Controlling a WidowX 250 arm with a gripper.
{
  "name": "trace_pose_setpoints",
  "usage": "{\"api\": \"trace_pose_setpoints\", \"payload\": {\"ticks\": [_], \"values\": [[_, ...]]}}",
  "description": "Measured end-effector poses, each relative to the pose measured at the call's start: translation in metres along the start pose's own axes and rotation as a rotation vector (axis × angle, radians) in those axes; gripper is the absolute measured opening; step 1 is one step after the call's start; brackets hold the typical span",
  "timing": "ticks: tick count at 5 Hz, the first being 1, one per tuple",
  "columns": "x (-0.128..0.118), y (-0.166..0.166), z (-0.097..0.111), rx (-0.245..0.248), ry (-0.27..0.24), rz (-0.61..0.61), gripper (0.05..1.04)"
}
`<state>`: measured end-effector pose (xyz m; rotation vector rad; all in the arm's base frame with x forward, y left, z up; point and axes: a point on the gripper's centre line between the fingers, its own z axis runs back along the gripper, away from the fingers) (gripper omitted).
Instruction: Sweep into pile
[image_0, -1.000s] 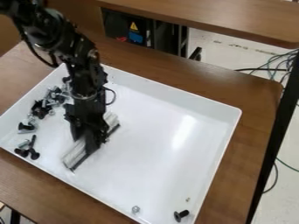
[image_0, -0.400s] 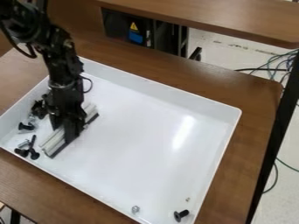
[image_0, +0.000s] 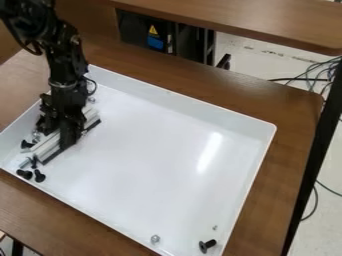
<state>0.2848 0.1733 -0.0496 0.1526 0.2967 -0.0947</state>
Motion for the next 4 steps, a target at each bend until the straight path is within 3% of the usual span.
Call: {"api": "trace_pose_setpoints", "payload": {"ticks": [1, 2, 3, 4], "values": [[0.003, 0.003, 0.005, 0.011, -0.020, 0.015, 0.349], [0.005, -0.002, 0.008, 0.002, -0.031, 0.057, 0.418], [0.002, -0.008, 0.008, -0.011, -0.048, 0.115, 0.722], [-0.004, -0.010, 0.012, -0.026, -0.023, 0.140, 0.985]]}}
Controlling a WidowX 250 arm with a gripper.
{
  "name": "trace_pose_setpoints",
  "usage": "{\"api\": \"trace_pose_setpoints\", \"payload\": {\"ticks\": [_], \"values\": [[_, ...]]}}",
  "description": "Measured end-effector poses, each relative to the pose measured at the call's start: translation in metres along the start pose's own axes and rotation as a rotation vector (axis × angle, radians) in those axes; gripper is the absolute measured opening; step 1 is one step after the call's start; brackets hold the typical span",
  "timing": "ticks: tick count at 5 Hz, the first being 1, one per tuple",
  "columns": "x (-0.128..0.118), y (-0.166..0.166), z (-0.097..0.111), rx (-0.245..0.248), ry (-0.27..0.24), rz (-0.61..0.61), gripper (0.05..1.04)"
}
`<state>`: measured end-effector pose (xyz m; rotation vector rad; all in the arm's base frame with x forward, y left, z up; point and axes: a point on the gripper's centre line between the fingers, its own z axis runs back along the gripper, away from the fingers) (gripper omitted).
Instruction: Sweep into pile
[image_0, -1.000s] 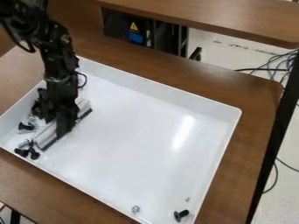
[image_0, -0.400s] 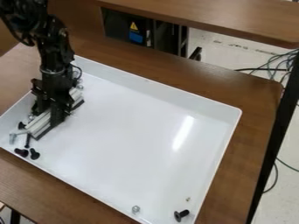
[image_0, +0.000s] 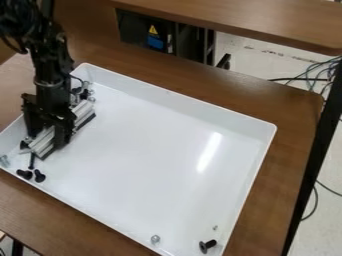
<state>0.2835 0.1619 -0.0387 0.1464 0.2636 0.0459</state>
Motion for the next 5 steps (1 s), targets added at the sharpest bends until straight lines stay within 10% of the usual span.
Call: {"api": "trace_pose_setpoints", "payload": {"ticks": [3, 5], "values": [[-0.004, -0.004, 0.064, 0.033, -0.024, 0.107, 0.999], [0.006, -0.106, 0.086, 0.068, -0.118, -0.163, 0.999]]}}
